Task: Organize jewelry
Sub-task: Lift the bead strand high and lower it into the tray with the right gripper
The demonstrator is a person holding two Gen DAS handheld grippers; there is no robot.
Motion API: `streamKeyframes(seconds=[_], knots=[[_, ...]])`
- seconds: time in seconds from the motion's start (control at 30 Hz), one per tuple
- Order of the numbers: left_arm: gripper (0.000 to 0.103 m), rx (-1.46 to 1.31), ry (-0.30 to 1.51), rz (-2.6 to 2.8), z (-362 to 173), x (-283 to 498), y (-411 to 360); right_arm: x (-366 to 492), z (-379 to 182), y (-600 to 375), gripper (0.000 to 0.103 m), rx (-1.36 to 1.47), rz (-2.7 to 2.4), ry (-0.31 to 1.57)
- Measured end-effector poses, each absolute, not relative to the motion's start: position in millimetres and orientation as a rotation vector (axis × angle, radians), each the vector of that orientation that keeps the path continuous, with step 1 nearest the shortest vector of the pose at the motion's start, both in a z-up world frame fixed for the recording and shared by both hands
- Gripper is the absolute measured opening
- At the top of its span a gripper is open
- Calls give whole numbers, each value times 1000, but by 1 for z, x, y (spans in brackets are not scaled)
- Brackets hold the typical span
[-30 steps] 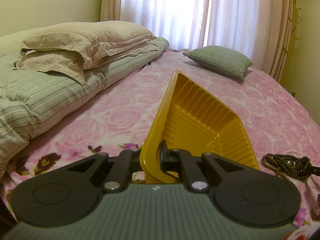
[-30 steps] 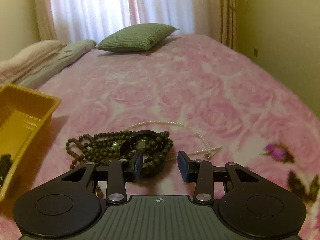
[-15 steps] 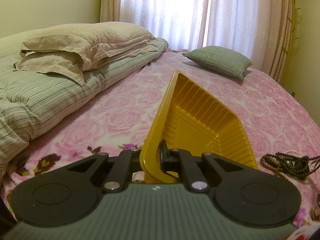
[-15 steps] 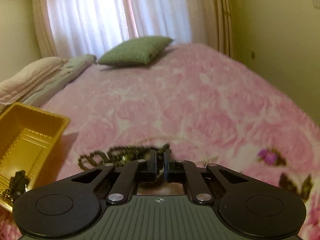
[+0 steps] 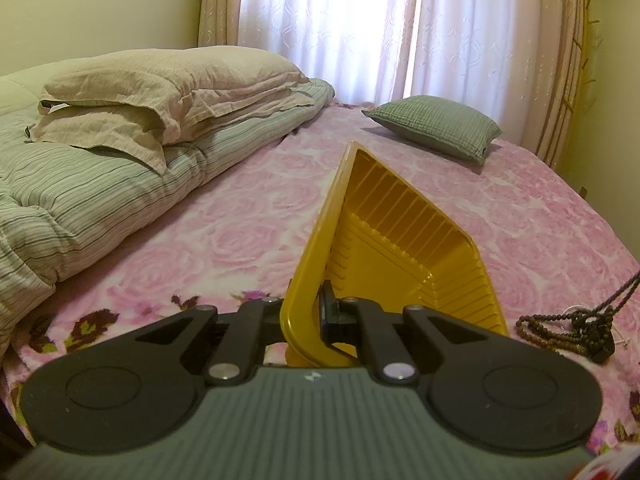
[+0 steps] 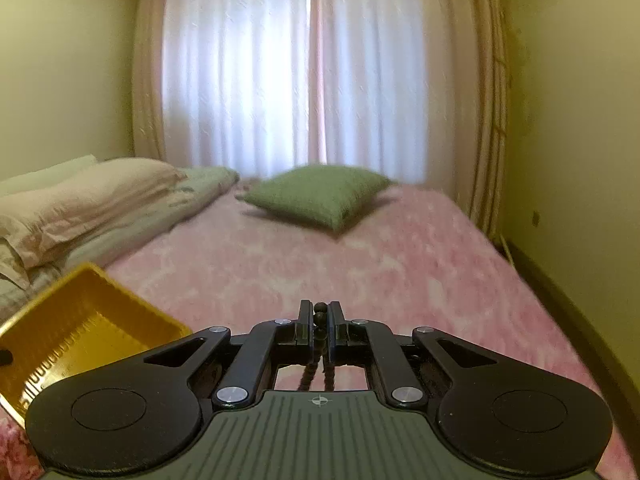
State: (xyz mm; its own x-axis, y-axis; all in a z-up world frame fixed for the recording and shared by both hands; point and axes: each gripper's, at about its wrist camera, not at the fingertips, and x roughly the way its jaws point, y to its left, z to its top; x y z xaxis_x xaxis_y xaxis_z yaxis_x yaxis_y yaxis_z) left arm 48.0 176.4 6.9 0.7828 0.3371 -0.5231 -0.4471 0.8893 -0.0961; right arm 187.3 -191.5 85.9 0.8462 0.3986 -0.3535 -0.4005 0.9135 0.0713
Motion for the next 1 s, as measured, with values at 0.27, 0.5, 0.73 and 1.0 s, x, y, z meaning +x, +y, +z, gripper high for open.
streamKeyframes(seconds=[0.27, 0.5, 0.73, 1.0], knots=[[7, -221, 520, 427, 7, 48, 176, 182, 131, -180, 6, -54, 463, 265], [7, -222, 519, 426, 7, 48, 176, 176, 172, -165, 6, -84, 506, 170], [7, -223, 518, 423, 9, 50, 173, 174, 210, -145, 6, -116, 557, 76], [7, -224, 516, 422, 9, 51, 171, 171, 252, -114, 6, -116, 639, -20]])
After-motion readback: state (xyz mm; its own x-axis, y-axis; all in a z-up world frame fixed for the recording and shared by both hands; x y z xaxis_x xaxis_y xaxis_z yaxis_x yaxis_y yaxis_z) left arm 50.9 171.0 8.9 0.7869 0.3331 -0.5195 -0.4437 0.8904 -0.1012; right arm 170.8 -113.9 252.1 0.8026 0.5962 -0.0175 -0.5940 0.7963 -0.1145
